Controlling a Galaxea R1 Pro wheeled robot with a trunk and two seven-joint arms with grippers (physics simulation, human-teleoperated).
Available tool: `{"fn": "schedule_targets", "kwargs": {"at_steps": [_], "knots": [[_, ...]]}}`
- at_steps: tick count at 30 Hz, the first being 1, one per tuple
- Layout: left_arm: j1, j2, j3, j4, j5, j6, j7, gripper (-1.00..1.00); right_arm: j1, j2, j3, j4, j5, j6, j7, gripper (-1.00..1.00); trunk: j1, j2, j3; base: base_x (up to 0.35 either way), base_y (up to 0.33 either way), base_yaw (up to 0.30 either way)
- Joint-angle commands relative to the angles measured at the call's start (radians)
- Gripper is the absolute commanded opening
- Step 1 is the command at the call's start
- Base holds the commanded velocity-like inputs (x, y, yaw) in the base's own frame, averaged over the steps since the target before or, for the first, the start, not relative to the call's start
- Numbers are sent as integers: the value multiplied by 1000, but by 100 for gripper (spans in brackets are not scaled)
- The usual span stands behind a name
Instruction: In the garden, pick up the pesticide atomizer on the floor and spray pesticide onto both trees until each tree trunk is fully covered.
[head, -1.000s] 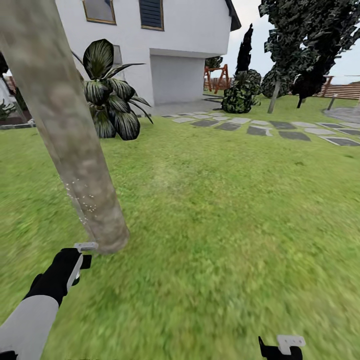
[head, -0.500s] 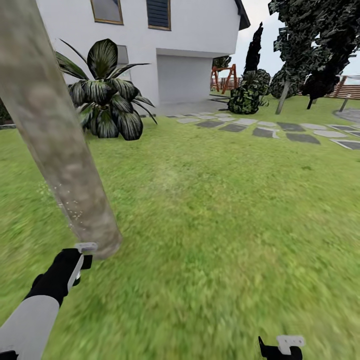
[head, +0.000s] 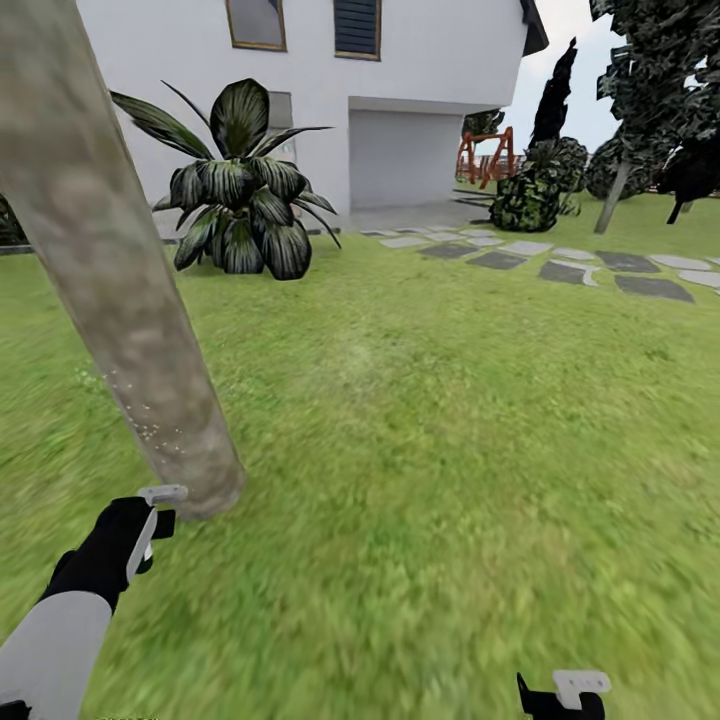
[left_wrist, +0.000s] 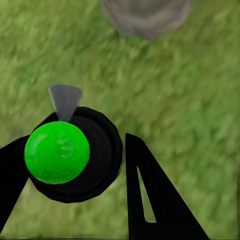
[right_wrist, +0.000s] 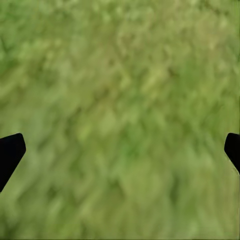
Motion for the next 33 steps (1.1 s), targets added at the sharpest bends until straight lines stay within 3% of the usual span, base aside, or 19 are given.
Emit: {"fn": "schedule_targets", "kwargs": {"at_steps": [1, 23, 33], "knots": [[-1, -1, 3, -1, -12, 6, -4, -100, -1, 0, -8, 1, 6, -4, 3, 100, 0, 0, -1, 150, -287, 277], [0, -17, -5, -7, -11, 5, -4, -100, -1, 1, -8, 2, 6, -4, 4, 100, 0, 0, -1, 114, -287, 274], [0, -17, -5, -6, -11, 5, -4, -100, -1, 1, -8, 1, 6, -4, 5, 100, 0, 0, -1, 123, -287, 26]]}}
